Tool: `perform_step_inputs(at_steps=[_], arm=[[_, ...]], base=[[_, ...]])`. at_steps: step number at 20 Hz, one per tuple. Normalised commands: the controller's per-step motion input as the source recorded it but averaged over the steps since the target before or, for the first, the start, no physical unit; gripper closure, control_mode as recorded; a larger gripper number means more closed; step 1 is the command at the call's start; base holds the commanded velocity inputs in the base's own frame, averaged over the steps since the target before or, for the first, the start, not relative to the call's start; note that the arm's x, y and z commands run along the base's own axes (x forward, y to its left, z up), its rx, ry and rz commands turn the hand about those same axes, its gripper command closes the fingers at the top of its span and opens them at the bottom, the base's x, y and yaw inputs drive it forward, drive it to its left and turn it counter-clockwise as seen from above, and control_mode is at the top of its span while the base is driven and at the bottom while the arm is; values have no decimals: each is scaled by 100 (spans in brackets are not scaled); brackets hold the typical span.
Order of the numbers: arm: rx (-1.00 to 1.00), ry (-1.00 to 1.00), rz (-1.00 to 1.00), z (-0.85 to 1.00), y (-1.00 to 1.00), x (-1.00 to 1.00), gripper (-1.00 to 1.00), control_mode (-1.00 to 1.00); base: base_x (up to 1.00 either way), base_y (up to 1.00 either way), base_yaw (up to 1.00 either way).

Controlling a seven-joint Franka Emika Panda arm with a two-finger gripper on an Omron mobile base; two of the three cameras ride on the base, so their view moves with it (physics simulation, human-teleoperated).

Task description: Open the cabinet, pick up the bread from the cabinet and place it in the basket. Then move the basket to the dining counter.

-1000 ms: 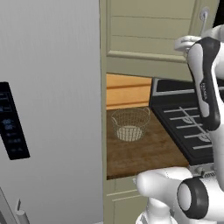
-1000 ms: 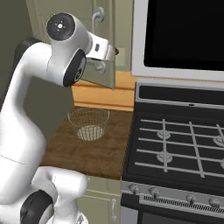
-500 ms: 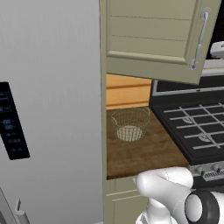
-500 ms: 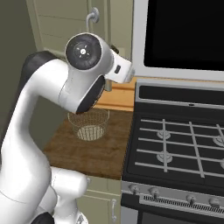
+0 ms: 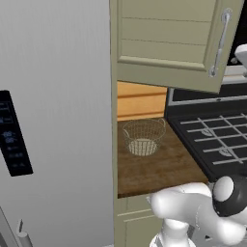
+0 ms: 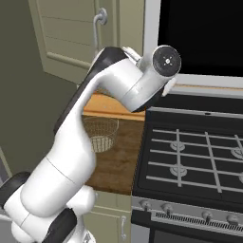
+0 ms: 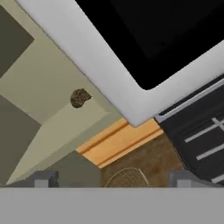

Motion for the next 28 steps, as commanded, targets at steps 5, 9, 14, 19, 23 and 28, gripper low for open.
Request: perform_step_inputs(at_steps=[5, 9, 14, 19, 23, 28], arm=[[29, 0, 35, -27, 33, 87, -100, -100], [6, -2, 36, -4, 100, -18, -100, -100], [0, -17, 31, 2, 100, -100, -100, -100], [-7, -14, 30, 0, 100, -100, -100, -100], [-20, -12, 17, 0, 100, -80, -100, -100], [-27, -6, -7, 0, 100, -22, -100, -100]], base=[[0, 0, 0], [0, 0, 0], [0, 0, 0], [0, 0, 0], [0, 0, 0], [0, 0, 0]])
